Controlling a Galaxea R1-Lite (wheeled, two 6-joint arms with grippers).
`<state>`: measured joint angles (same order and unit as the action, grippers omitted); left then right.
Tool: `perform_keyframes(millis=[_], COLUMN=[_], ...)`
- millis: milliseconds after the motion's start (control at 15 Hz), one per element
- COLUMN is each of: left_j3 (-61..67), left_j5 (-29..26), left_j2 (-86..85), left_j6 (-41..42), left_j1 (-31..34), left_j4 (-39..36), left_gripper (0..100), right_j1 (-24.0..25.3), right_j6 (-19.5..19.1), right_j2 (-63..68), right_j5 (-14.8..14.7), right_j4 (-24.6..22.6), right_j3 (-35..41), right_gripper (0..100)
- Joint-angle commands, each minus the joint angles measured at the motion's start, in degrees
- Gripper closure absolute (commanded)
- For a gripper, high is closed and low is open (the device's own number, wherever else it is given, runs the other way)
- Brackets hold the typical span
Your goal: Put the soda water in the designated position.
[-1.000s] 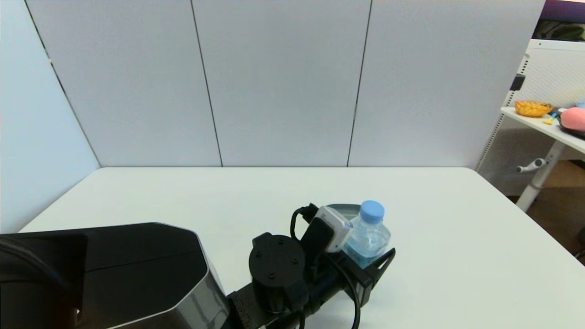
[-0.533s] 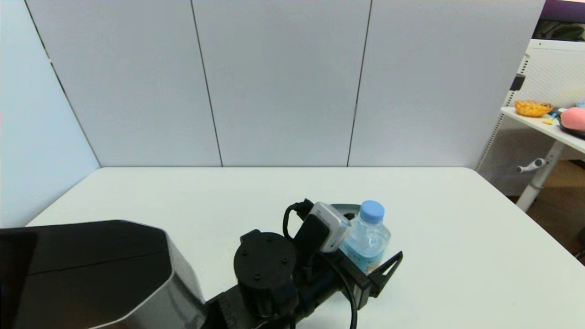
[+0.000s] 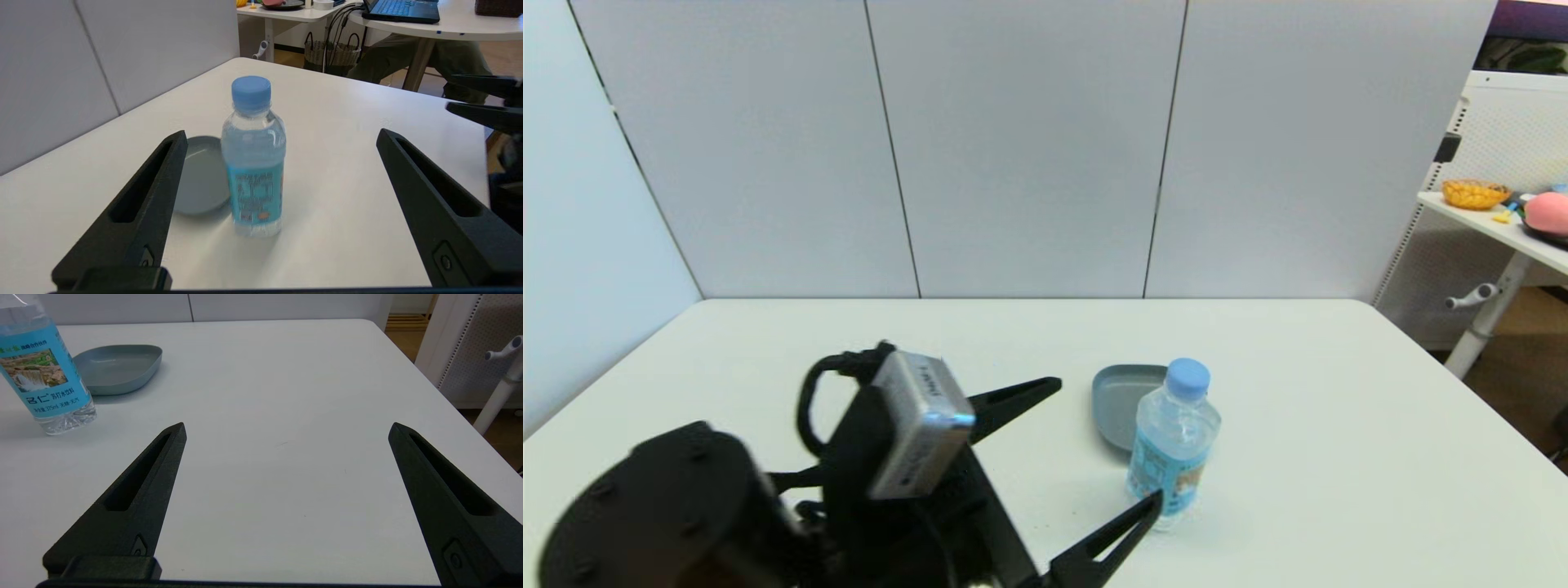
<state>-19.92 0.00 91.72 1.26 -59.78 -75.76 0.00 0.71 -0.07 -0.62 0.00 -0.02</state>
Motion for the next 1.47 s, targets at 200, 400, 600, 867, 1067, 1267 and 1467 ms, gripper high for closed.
perform_keyframes(millis=[200,400,600,867,1067,1267,1467], left_j3=[14.8,16.8,18.6,18.6,18.9,18.8,19.9], left_j5=[2.6,2.6,2.6,1.7,-3.3,-3.4,-2.6], left_j2=[-29.0,-39.3,-48.7,-56.7,-62.5,-69.9,-76.1], left_j6=[-1.4,-2.4,-3.9,-3.5,-3.7,-1.8,2.6], left_j1=[8.9,19.4,28.4,45.1,54.1,56.3,56.3], left_j4=[14.5,23.7,29.0,34.9,38.3,44.0,51.9], left_gripper=[0,0,0,0,0,0,0], right_j1=[0.0,0.0,0.0,0.0,0.0,0.0,0.0], right_j6=[0.0,0.0,0.0,0.0,0.0,0.0,0.0], right_j2=[0.1,0.1,0.1,0.1,0.1,0.1,0.1], right_j5=[0.0,0.0,0.0,0.0,0.0,0.0,0.0], right_j4=[0.0,0.0,0.0,0.0,0.0,0.0,0.0], right_j3=[0.0,0.0,0.0,-0.1,-0.1,0.0,0.0], right_gripper=[0,0,0,0,0,0,0])
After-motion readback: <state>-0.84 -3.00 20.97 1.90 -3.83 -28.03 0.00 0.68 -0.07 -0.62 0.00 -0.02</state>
